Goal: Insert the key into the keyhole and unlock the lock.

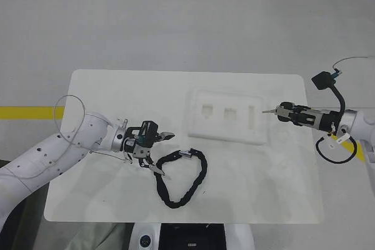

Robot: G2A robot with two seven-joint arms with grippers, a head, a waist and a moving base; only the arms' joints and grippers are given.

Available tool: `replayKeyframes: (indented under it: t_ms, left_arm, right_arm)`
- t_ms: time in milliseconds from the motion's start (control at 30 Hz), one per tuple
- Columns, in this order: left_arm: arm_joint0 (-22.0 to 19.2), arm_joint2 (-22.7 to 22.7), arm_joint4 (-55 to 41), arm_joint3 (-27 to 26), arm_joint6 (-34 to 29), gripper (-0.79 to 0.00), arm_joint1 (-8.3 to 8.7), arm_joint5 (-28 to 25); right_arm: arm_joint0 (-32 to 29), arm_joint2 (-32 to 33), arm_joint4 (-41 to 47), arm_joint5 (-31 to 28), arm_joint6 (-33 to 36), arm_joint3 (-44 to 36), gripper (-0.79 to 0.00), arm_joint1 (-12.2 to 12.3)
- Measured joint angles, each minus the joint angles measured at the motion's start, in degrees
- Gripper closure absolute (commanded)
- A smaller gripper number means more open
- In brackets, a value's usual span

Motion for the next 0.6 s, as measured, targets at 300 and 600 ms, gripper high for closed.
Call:
replayKeyframes:
  t_ms: [300, 600]
  left_arm:
    - [1.61, -0.97, 0.01, -1.64, -3.03, -0.785, -0.03, 2.04]
    - [4.00, -2.33, 1.27, -5.12, -11.40, -0.785, -1.57, 4.64]
  right_arm:
    - [0.00, 0.00, 0.00, 0.00, 0.00, 0.00, 0.000, 0.00]
    - [0.00, 0.00, 0.00, 0.00, 0.00, 0.00, 0.000, 0.00]
